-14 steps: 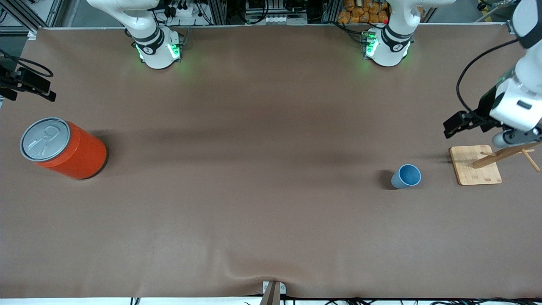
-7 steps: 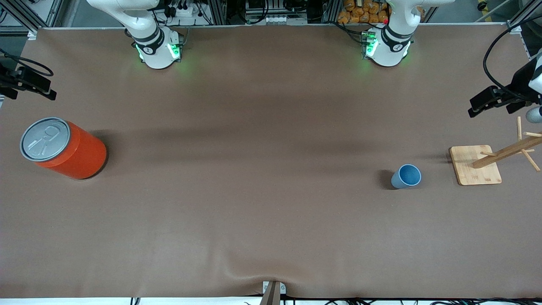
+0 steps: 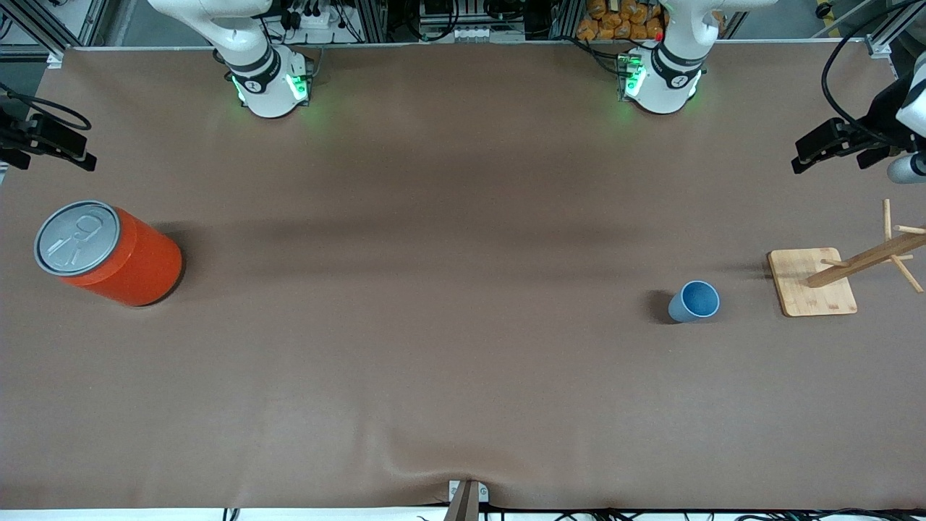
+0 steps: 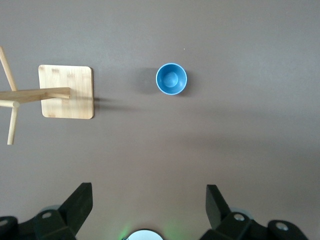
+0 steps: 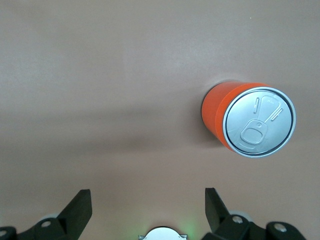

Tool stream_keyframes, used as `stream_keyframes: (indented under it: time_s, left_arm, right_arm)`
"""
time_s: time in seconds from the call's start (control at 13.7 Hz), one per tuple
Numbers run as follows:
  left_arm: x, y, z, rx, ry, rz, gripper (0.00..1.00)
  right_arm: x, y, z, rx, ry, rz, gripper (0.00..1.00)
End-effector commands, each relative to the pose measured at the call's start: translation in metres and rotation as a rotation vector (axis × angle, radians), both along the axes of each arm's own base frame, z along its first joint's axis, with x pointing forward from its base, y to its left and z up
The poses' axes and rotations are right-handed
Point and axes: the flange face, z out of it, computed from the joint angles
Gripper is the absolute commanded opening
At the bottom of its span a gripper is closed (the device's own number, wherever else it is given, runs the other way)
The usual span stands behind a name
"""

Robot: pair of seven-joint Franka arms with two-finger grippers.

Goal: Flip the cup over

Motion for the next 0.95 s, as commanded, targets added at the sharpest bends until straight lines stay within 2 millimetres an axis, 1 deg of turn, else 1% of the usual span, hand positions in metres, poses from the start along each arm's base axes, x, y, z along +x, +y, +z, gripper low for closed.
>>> stream_keyframes:
  time_s: [0.0, 0.22, 0.51, 0.73, 0.88]
  left_arm:
    - [-0.012, -0.019, 0.002, -0.007, 0.016, -0.035, 1.0]
    - [-0.015, -0.027, 0.003, -0.004, 0.013, -0.047, 1.0]
    - [-0.016, -0.026, 0.01, 0.004, -0.001, -0.053, 1.0]
    - [-0.015, -0.021, 0.018, 0.003, -0.018, -0.046, 1.0]
    - [-0.015, -0.018, 0.019, 0.01, -0.022, -0.041, 1.0]
  right_arm:
    - [0.0, 0.001, 0.006, -0.008, 0.001, 0.001, 1.0]
    - [0.0, 0.002, 0.006, -0.005, -0.001, 0.002, 1.0]
    - [0.0, 0.002, 0.006, -0.002, -0.001, 0.001, 1.0]
    - [0.0, 0.003, 0.006, -0.001, -0.001, 0.003, 1.0]
    - [0.0, 0.003, 0.006, 0.0, 0.0, 0.003, 1.0]
